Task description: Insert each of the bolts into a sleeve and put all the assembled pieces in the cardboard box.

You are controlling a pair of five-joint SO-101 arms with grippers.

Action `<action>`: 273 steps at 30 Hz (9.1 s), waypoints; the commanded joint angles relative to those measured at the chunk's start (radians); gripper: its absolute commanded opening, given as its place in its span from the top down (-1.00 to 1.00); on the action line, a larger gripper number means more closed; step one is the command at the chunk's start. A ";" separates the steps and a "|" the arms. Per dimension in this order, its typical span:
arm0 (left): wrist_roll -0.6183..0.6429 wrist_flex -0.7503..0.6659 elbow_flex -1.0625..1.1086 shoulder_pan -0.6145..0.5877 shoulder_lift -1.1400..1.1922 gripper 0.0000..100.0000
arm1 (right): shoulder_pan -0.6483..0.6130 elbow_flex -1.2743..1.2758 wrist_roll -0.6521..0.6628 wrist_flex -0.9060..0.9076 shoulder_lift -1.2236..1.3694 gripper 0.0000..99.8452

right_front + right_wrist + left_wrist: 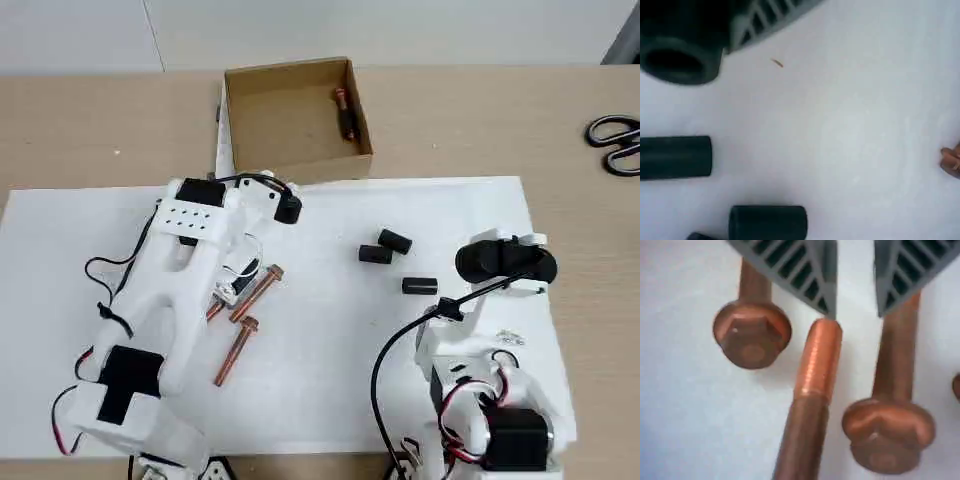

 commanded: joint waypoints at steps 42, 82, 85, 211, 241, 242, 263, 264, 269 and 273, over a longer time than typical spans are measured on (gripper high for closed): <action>-0.124 0.061 -0.277 -0.017 0.278 0.78 | 0.007 -0.006 -0.011 -0.013 -0.010 0.99; -0.123 0.005 -0.200 -0.020 0.339 0.99 | 0.007 -0.008 -0.011 -0.013 -0.010 0.99; -0.123 0.040 -0.206 -0.012 0.241 0.99 | 0.007 -0.012 -0.011 -0.013 -0.010 0.99; 0.832 -0.657 0.934 0.413 -1.904 0.99 | -0.774 0.252 0.224 -0.366 -0.315 0.99; 0.832 -0.582 0.947 0.496 -1.900 0.99 | -0.720 0.256 0.351 -0.489 -0.317 0.99; 0.832 -0.569 0.955 0.496 -1.900 0.99 | -0.720 0.256 0.367 -0.501 -0.317 0.99; 0.825 -0.563 1.024 0.437 -1.900 0.99 | -0.794 0.232 0.456 -0.507 -0.317 0.99; 0.825 -0.563 1.024 0.437 -1.900 0.99 | -0.794 0.232 0.457 -0.509 -0.317 0.99; 0.763 -0.554 1.030 0.434 -1.900 0.99 | -0.792 0.224 0.459 -0.509 -0.317 0.99; 0.733 -0.525 1.030 0.439 -1.900 0.99 | -0.792 0.216 0.459 -0.509 -0.317 0.99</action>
